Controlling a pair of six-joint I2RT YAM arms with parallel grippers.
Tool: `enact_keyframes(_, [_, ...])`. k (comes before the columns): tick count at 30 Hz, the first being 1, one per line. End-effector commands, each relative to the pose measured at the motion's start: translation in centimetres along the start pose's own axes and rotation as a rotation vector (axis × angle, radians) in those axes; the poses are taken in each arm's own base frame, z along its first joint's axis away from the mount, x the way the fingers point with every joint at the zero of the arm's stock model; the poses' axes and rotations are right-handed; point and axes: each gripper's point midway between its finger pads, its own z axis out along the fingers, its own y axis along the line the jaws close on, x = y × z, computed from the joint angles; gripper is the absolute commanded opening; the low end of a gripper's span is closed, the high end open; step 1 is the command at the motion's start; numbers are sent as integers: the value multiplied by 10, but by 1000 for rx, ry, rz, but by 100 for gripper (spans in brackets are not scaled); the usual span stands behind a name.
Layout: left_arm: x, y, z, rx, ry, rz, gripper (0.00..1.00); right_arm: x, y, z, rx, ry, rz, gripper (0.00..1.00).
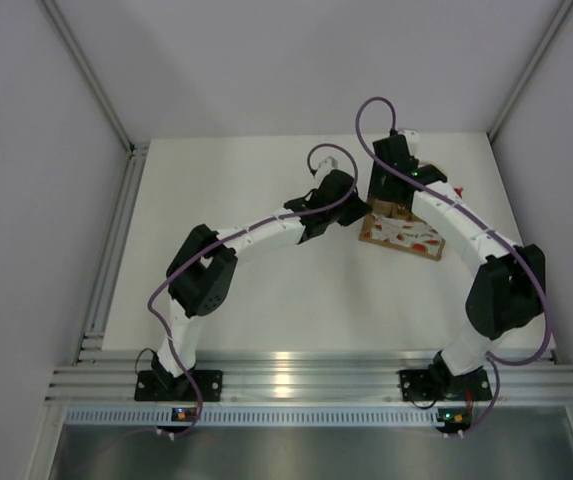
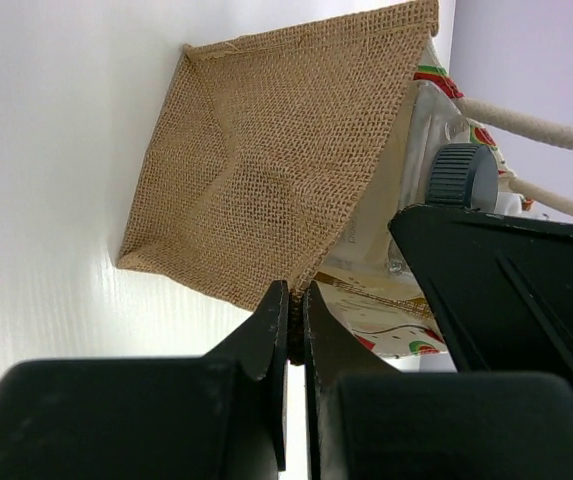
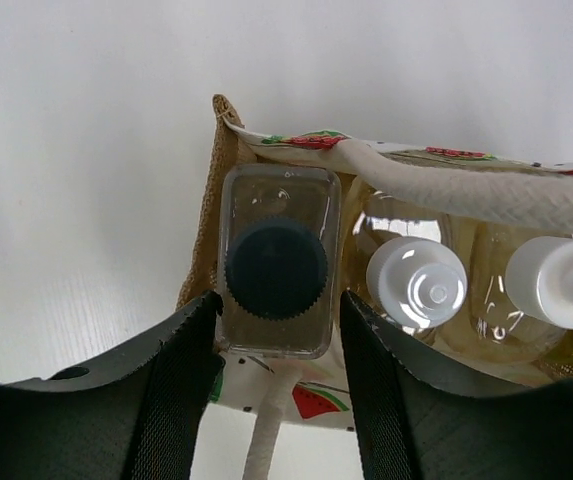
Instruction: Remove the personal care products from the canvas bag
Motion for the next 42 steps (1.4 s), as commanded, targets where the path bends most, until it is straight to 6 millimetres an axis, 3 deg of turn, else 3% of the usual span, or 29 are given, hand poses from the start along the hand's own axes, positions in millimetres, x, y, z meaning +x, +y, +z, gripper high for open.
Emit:
enact_keyframes(1, [-10,42,1,-117,-25,-56,0,-23,13,2,-9,-65,36,51])
enact_keyframes(17, [-9,49,0,-127,-15,-103,0,13,7,36,56,26,47,48])
enact_keyframes(25, [-11,45,-1,-118,-18,-100,0,27,7,40,51,55,47,64])
enact_keyframes(30, [-11,44,0,-115,-15,-105,0,24,8,37,41,40,45,45])
enact_keyframes(33, [-11,43,-1,-114,-17,-105,0,21,9,39,43,33,42,38])
enact_keyframes(34, [-11,44,-1,-116,-16,-103,0,21,9,40,44,35,35,26])
enact_keyframes(36, [-12,42,-1,-113,-18,-104,0,14,10,39,40,22,37,12])
enact_keyframes(37, [-12,42,-1,-111,-18,-104,0,10,11,37,35,14,35,0])
enact_keyframes(42, [-13,42,-2,-111,-22,-101,0,-31,14,11,5,-87,40,0])
